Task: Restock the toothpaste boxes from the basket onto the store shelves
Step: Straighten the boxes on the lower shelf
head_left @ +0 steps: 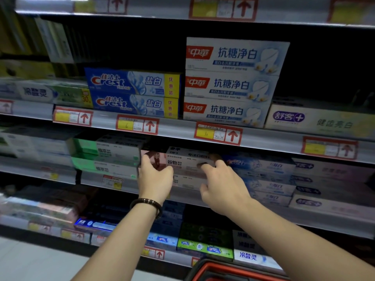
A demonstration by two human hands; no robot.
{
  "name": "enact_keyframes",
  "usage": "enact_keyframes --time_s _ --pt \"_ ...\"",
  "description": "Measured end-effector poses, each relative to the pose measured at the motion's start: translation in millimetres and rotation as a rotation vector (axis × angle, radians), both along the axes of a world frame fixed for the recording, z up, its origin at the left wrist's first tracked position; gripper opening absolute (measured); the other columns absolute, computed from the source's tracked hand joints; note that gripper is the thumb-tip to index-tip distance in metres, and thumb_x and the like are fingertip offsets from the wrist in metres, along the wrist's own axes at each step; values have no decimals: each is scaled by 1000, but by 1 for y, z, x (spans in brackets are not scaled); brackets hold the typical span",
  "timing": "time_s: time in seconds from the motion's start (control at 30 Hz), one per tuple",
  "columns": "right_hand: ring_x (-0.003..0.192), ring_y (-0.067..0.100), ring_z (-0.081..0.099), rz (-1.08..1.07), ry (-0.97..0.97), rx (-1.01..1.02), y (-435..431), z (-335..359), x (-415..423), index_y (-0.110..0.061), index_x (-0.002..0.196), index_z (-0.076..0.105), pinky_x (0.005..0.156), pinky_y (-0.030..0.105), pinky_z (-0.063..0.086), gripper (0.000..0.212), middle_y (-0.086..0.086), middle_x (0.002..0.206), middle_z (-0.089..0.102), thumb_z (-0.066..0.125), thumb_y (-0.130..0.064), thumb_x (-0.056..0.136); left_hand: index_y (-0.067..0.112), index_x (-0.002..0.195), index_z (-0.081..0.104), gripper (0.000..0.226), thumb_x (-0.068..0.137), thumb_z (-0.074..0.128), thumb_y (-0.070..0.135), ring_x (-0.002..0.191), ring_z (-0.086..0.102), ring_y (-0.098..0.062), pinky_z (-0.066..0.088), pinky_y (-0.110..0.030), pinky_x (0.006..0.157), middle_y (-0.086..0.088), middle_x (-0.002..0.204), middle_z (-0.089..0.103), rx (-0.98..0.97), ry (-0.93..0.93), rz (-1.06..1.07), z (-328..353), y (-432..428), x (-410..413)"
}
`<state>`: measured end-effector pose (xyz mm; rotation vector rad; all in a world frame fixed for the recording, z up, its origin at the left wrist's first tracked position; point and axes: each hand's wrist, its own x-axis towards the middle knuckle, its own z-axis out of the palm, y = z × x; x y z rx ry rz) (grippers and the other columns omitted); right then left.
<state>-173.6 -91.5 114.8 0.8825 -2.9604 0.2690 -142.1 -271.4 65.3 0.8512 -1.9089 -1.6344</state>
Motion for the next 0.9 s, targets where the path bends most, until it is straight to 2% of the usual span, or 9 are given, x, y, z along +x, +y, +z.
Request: enact_keyframes --time_s 0.13,0.27,0.37,0.43,0.57,0.63,0.7,0.77,0.9 --pt "115 35 58 -11 -16 -1 -3 5 -4 -21 151 49 84 42 54 50 9 127 52 56 -27 101 56 146 36 74 91 62 14 92 74 -23 65 -46 76 0 117 68 -36 -11 -97 21 1 10" --pt "103 36 62 -26 -40 3 -7 11 -9 -14 123 59 74 38 49 25 7 108 46 59 -26 100 39 156 37 73 96 50 -1 84 77 -22 57 -32 55 -6 130 62 -30 -53 -203 29 -12 6" --pt "84 31 53 -25 -49 -1 -10 13 -13 -12 117 61 68 36 43 21 9 106 51 60 -24 99 36 158 34 69 100 47 1 83 78 -25 55 -33 56 -10 133 57 -22 -68 -257 33 -19 3" --pt "78 29 52 -32 -47 5 -12 14 -16 -14 100 55 65 35 43 14 7 96 57 61 -26 99 33 158 35 68 100 46 -1 83 78 -28 54 -33 54 -12 133 56 -9 -84 -276 33 -24 0" --pt "74 27 51 -36 -54 26 -13 13 -22 -20 80 40 59 34 40 30 -1 78 45 60 -29 99 16 143 49 51 95 48 0 81 75 -28 51 -27 47 -12 126 63 -21 -152 -259 33 -26 -7" --pt "78 29 52 -30 -58 35 -13 12 -24 -21 80 38 62 35 42 31 -2 78 43 60 -30 100 13 130 52 35 97 49 2 63 72 -14 49 -22 40 -8 109 64 -62 -174 -248 34 -25 -8" --pt "81 29 52 -24 -51 49 -14 13 -25 -19 88 42 66 36 44 25 -3 78 41 59 -31 101 9 119 54 21 99 49 4 53 67 -11 46 -21 38 -9 104 64 -72 -188 -235 33 -25 -11" --pt "83 29 51 -19 -51 62 -14 13 -27 -18 94 43 68 36 45 23 -4 79 37 59 -33 102 9 119 57 22 99 49 6 63 68 -16 45 -21 39 -10 107 67 -79 -207 -227 30 -27 -15" --pt "84 27 51 -28 -50 78 -16 13 -30 -19 85 42 69 35 45 28 0 86 46 59 -34 102 4 116 63 25 95 50 10 87 76 -37 46 -25 43 -12 108 70 -67 -219 -216 26 -32 -19"
